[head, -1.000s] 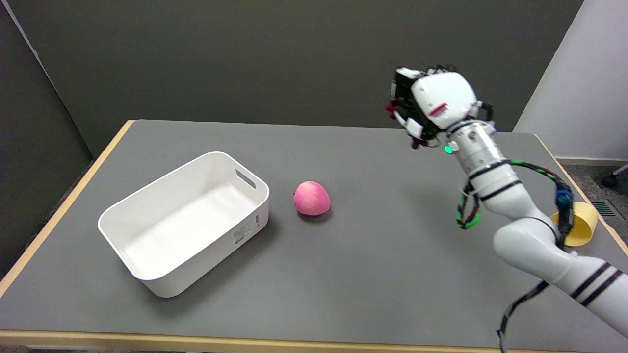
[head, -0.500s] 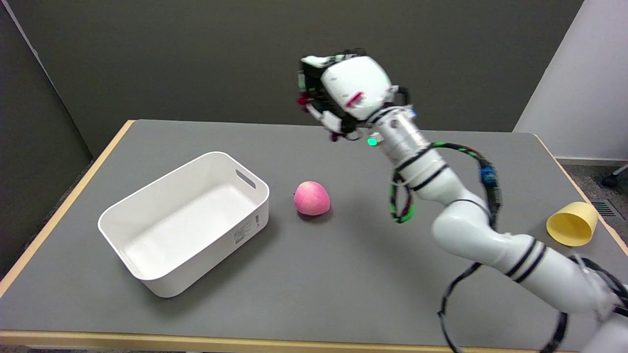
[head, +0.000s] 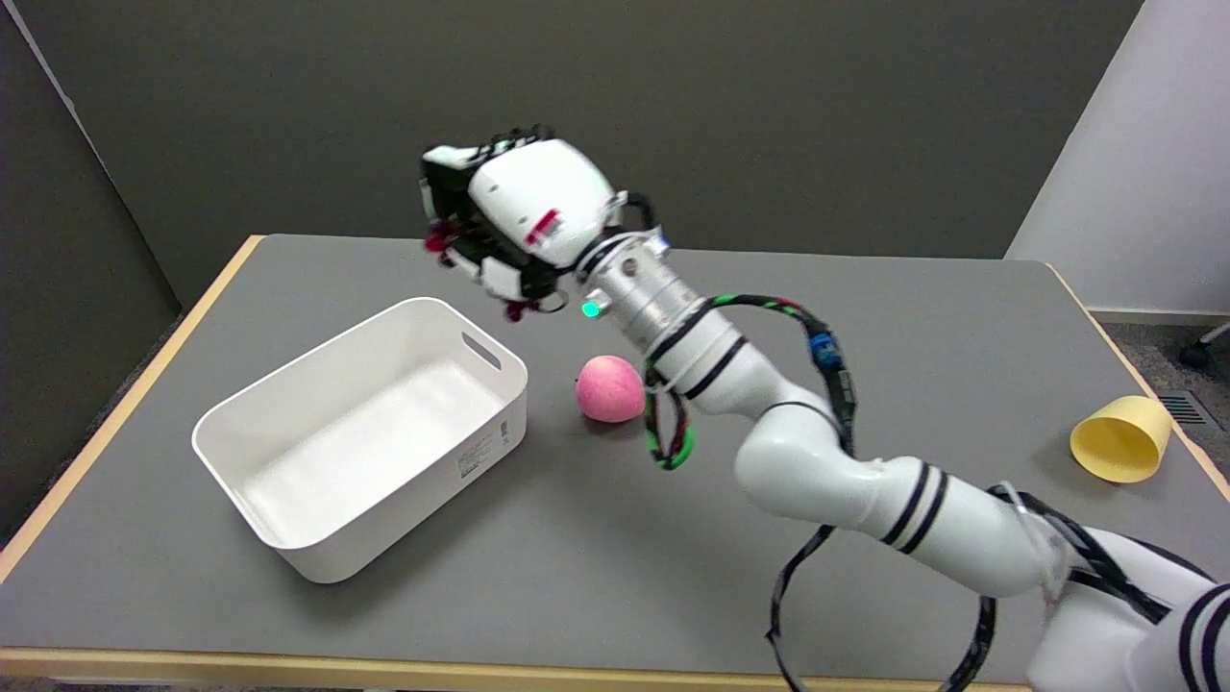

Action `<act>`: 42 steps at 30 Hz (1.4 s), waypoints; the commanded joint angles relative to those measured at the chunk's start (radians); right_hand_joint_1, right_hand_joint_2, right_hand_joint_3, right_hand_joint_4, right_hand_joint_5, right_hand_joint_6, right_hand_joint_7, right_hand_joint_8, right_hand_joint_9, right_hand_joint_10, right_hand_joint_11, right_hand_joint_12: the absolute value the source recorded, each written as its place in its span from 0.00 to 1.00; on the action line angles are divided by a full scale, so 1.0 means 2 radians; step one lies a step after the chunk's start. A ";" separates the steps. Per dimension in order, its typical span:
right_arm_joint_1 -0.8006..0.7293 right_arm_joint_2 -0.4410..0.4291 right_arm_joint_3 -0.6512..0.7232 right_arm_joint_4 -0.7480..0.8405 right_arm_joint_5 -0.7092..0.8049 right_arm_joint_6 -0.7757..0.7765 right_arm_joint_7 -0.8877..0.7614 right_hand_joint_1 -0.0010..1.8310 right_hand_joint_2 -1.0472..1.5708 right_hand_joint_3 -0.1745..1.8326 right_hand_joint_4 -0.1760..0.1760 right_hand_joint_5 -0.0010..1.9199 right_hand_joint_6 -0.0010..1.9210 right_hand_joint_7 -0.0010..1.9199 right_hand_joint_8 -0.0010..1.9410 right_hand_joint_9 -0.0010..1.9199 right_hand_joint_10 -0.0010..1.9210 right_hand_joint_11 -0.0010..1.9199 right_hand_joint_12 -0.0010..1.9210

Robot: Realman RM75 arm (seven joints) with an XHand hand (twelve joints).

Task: Place grapes into the white container.

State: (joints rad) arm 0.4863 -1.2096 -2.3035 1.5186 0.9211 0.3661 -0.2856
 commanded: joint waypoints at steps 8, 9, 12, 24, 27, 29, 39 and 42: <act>0.028 -0.087 -0.081 -0.112 0.109 -0.025 0.133 0.73 0.84 0.18 0.00 0.28 0.78 0.43 0.70 0.39 0.79 0.39 1.00; 0.027 -0.086 -0.079 -0.112 0.113 -0.026 0.136 0.69 0.86 0.15 0.04 0.28 0.80 0.43 0.71 0.41 0.75 0.40 1.00; 0.026 -0.082 -0.071 -0.104 0.111 -0.026 0.133 0.51 0.71 0.48 0.47 0.21 0.48 0.36 0.48 0.33 0.63 0.30 0.88; -0.008 -0.030 0.014 -0.058 0.066 0.063 0.131 0.17 0.59 0.52 0.52 0.00 0.03 0.00 0.00 0.00 0.02 0.00 0.46; -0.038 0.004 0.081 -0.021 0.062 0.106 0.137 0.17 0.59 0.53 0.52 0.00 0.03 0.00 0.00 0.00 0.00 0.00 0.43; -0.065 0.028 0.125 0.003 0.074 0.133 0.139 0.13 0.59 0.52 0.56 0.00 0.05 0.00 0.00 0.00 0.03 0.00 0.40; -0.215 0.170 0.265 0.049 0.241 0.290 0.270 0.12 0.63 0.50 0.56 0.00 0.11 0.00 0.04 0.00 0.05 0.00 0.35; -0.246 0.197 0.272 0.030 0.264 0.325 0.357 0.11 0.63 0.52 0.54 0.01 0.10 0.00 0.04 0.00 0.04 0.00 0.33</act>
